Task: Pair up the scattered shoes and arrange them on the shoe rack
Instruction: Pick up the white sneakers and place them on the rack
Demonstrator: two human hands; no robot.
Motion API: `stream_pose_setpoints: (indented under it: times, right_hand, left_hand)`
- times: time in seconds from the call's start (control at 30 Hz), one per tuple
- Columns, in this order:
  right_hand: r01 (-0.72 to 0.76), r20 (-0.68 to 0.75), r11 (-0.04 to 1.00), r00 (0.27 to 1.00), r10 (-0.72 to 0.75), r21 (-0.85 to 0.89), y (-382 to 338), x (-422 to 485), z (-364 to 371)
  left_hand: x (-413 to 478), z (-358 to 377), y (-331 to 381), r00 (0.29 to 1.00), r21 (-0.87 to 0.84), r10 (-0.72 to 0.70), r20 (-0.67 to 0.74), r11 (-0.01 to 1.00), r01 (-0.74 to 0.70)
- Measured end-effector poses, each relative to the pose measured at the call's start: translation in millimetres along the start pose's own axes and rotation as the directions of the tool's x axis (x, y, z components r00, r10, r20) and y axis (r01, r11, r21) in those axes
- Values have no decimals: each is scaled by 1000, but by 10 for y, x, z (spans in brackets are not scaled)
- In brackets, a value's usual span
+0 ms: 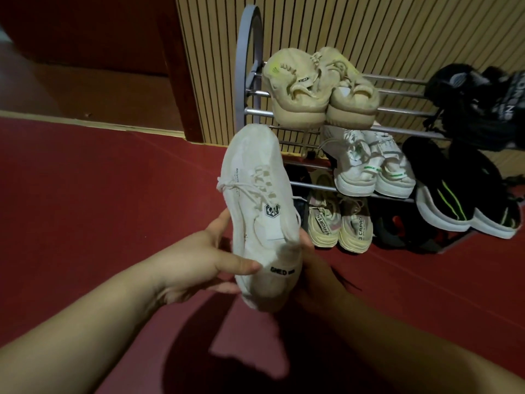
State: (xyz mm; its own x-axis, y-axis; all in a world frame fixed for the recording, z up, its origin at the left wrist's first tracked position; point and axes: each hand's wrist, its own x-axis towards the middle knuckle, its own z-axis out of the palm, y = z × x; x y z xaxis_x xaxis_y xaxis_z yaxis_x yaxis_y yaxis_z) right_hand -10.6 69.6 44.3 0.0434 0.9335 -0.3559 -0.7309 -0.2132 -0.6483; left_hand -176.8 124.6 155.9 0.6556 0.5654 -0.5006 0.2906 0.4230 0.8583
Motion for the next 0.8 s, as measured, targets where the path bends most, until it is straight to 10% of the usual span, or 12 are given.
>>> stream_pose_setpoints:
  times: [0.3,0.8]
  right_hand:
    - [204,-321,967,915,-244,-154,-519,-158,-419]
    - [167,-420,951,867,-268,-261,-992,299,-472]
  left_hand:
    - [473,212,27,990,-174,32,-137,983,-56]
    - [1150,-75,76,947,-162,-4,-321,986,-50]
